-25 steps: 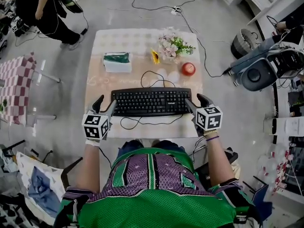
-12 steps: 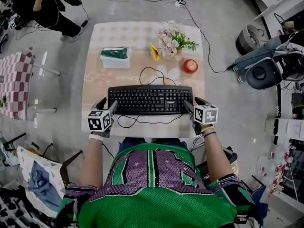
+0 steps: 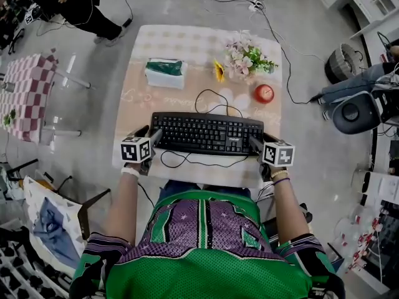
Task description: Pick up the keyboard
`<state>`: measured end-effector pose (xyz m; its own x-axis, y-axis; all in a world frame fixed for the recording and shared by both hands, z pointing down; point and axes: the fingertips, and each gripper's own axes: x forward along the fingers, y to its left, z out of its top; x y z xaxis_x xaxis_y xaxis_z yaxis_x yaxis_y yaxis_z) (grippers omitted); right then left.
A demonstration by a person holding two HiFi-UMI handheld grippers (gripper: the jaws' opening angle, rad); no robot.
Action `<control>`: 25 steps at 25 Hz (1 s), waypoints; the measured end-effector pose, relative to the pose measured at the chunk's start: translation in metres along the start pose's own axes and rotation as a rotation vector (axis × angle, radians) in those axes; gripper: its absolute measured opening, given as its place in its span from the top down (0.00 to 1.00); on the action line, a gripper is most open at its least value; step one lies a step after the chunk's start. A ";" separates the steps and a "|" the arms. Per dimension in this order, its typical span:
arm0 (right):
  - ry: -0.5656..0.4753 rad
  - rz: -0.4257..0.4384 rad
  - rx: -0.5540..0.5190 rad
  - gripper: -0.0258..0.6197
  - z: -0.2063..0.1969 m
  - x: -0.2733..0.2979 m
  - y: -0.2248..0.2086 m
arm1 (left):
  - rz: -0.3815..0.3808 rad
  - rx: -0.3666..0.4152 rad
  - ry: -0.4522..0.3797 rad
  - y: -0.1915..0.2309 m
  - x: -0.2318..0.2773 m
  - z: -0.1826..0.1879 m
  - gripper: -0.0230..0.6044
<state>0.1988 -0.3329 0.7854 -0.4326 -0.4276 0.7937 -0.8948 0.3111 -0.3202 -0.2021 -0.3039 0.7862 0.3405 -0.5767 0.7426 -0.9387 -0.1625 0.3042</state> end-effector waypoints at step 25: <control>-0.078 -0.014 0.085 0.56 -0.008 0.007 -0.001 | -0.025 -0.002 0.091 -0.009 0.009 -0.008 0.56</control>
<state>0.1973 -0.3295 0.7951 -0.4247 -0.4969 0.7568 -0.9053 0.2331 -0.3550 -0.1901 -0.3015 0.7952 0.3678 -0.4970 0.7860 -0.9296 -0.1742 0.3248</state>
